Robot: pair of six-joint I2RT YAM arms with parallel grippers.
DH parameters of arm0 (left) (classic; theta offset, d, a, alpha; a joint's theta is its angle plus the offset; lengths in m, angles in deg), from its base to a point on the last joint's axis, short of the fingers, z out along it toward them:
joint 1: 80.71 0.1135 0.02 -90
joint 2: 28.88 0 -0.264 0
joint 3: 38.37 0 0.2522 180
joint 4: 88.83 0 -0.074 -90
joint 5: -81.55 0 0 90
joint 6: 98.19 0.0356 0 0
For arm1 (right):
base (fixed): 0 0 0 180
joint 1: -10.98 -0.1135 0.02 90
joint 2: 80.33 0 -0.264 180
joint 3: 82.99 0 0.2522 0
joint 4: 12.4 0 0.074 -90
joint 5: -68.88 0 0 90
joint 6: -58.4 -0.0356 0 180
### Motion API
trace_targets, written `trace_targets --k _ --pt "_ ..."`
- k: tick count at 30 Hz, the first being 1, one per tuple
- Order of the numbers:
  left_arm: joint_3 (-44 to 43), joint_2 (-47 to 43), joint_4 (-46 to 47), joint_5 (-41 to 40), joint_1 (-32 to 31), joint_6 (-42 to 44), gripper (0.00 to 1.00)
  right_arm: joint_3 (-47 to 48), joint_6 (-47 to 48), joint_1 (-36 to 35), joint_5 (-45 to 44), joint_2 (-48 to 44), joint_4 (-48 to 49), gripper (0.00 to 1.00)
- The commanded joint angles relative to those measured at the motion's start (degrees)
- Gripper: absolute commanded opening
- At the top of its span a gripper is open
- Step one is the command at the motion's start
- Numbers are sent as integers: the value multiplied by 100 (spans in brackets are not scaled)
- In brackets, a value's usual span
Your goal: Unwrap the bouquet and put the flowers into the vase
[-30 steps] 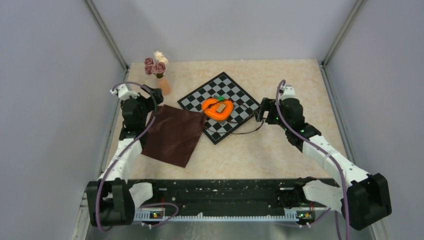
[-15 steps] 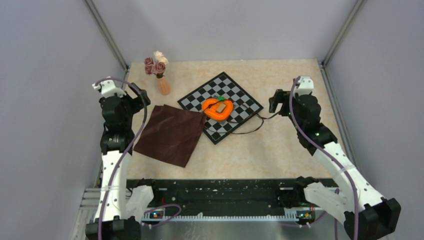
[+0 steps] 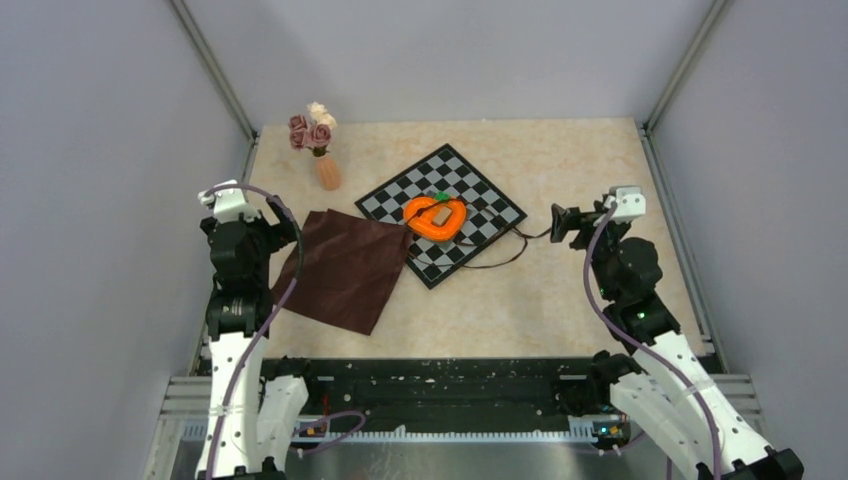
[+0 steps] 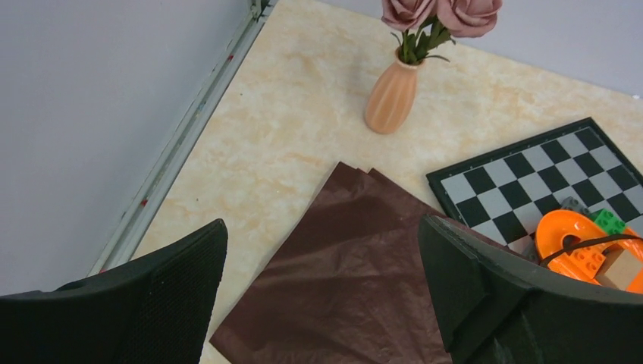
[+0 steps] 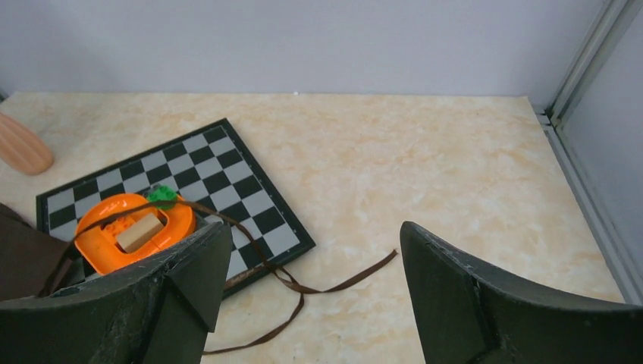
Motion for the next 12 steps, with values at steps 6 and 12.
trace_targets --k 6,12 --pt "-5 -20 113 -23 -26 132 99 -172 189 52 -180 -214 539 84" --pt "-12 3 131 -7 -26 94 99 -173 227 50 -206 -245 479 84"
